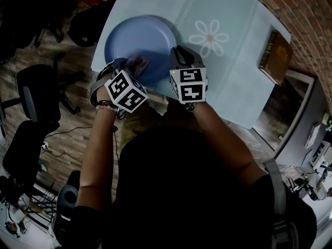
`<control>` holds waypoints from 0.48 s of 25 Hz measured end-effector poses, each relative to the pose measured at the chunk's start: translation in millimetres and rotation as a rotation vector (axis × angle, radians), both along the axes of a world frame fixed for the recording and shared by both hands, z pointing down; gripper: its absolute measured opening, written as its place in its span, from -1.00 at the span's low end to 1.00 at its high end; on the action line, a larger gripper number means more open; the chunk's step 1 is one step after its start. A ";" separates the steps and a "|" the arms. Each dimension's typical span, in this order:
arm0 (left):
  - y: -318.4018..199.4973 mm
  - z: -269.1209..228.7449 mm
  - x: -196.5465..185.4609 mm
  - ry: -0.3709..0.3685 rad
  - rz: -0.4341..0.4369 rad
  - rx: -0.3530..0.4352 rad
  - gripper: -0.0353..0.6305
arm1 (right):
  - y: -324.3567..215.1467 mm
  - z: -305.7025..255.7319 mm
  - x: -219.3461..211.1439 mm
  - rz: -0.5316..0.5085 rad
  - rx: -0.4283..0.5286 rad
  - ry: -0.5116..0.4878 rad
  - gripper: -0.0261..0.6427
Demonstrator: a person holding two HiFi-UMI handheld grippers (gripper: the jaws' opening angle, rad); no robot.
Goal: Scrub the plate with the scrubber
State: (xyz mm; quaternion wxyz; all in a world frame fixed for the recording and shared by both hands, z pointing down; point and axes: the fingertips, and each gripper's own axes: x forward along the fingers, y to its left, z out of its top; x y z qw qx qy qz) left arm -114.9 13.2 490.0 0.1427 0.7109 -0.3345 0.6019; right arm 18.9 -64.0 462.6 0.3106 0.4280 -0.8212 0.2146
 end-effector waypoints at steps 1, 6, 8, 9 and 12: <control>-4.8 -0.7 3.1 0.011 -0.011 0.016 -0.69 | -0.1 -0.2 0.0 -0.001 0.001 -0.001 -0.74; -34.6 -3.6 15.5 0.053 -0.069 0.111 -0.69 | 0.4 0.0 -0.7 -0.007 0.001 -0.015 -0.74; -41.1 -4.8 18.1 0.082 -0.076 0.125 -0.68 | 0.5 -2.3 -0.2 -0.009 0.005 -0.023 -0.74; -44.1 -6.3 20.2 0.129 -0.094 0.133 -0.69 | 0.4 -5.6 0.6 -0.011 0.017 -0.026 -0.74; -49.2 -19.4 28.2 0.347 -0.175 0.143 -0.68 | 2.3 -22.1 2.2 -0.030 0.074 -0.033 -0.74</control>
